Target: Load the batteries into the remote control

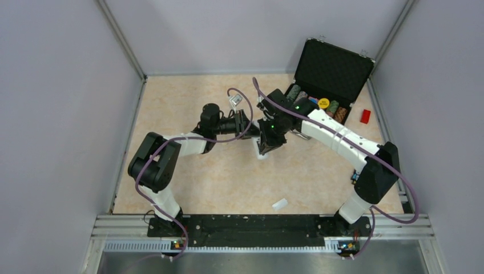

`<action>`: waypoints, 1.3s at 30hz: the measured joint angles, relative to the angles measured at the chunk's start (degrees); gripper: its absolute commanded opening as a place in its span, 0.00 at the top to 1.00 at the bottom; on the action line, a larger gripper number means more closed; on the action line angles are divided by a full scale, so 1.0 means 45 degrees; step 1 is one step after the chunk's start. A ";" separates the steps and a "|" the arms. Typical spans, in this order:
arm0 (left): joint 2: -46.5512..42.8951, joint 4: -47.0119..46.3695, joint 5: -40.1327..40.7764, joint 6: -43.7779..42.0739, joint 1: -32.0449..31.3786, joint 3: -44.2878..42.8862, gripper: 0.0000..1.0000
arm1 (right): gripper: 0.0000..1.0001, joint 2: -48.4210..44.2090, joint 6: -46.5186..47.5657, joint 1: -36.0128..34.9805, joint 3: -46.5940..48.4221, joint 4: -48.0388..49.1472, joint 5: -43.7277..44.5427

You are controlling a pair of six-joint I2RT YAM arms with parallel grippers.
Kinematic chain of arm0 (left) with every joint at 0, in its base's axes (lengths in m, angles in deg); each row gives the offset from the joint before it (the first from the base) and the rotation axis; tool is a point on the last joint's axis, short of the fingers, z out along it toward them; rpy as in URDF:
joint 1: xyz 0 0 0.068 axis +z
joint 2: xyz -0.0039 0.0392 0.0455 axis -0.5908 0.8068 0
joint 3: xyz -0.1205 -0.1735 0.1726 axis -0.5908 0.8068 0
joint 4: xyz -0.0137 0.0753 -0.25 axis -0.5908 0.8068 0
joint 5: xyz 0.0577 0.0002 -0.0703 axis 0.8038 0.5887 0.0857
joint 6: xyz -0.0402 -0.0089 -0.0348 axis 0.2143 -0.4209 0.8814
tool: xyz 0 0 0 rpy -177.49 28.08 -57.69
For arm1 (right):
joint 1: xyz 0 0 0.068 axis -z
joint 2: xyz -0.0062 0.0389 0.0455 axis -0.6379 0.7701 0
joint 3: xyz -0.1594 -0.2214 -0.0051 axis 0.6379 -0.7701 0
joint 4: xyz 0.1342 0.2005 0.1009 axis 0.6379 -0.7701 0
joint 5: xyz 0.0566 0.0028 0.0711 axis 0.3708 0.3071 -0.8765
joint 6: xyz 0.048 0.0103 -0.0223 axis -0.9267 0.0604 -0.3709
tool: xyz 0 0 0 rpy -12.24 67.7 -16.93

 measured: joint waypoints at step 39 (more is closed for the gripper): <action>-0.0005 0.1379 -0.0058 -0.0291 -0.0010 -0.0301 1.00 | 0.60 0.0719 -0.0758 0.0073 0.0340 -0.0296 0.0330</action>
